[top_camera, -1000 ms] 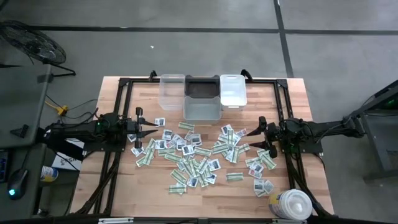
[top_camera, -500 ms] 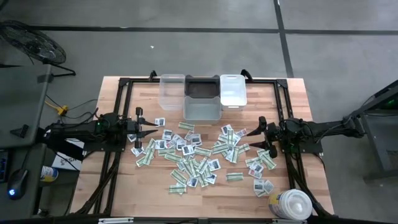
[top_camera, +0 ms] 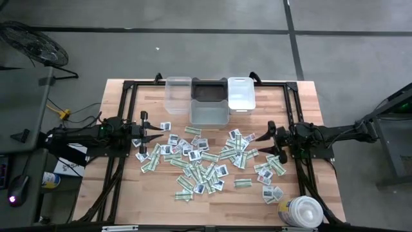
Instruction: Pick & Place First Aid Supplies
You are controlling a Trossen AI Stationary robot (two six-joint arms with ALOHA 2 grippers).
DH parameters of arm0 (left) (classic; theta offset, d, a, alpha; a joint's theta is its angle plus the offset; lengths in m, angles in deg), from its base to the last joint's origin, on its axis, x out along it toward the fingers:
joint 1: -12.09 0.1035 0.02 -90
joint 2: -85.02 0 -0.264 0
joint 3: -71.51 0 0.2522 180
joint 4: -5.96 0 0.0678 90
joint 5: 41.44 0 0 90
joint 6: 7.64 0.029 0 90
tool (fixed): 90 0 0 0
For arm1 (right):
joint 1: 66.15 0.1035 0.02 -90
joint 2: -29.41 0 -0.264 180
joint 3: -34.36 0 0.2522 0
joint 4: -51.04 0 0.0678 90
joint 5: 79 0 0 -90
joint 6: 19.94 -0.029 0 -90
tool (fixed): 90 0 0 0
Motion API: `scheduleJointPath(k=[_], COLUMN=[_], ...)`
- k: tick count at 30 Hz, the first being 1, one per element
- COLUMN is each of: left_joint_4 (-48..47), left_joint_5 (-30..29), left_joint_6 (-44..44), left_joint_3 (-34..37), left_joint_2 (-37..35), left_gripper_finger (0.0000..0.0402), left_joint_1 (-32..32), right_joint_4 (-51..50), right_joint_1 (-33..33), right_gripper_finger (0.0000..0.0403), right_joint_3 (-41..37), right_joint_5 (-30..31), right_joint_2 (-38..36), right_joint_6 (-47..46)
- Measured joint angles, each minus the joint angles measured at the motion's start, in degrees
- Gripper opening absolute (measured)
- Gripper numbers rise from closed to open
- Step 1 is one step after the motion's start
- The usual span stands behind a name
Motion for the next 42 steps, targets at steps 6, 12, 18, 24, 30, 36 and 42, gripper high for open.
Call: scheduleJointPath(k=[6, 12, 18, 24, 30, 36, 42], left_joint_4=[-0.01, -0.01, 0.00, -0.01, 0.01, 0.01, -0.01], left_joint_5=[0.02, 0.00, 0.02, 0.00, 0.02, 0.02, 0.02], left_joint_6=[0.00, 0.00, -0.01, 0.00, 0.00, -0.01, 0.00], left_joint_3=[0.02, -0.01, 0.01, 0.02, 0.01, 0.02, 0.02], left_joint_2=[0.00, 0.00, 0.01, 0.02, 0.02, 0.00, 0.02], left_gripper_finger=[0.0096, 0.0096, 0.0096, 0.0096, 0.0096, 0.0096, 0.0096], left_joint_1=[0.00, -0.02, -0.01, 0.00, -0.02, -0.01, -0.02], right_joint_4=[-2.74, -12.50, -20.93, -24.90, -24.83, -24.83, -29.05], right_joint_1=[-0.03, -0.42, -3.14, -5.67, -6.48, -6.48, -6.48], right_gripper_finger=[0.0220, 0.0220, 0.0220, 0.0220, 0.0220, 0.0220, 0.0220], right_joint_3=[3.81, 9.95, 16.04, 20.20, 22.64, 25.19, 29.01], right_joint_5=[-0.39, 0.41, -0.85, -6.50, -8.55, -8.14, -7.98], right_joint_2=[0.00, 2.00, 6.56, 13.16, 19.13, 24.79, 31.28], right_joint_6=[-14.05, -20.13, -25.11, -28.09, -36.28, -40.31, -43.98])
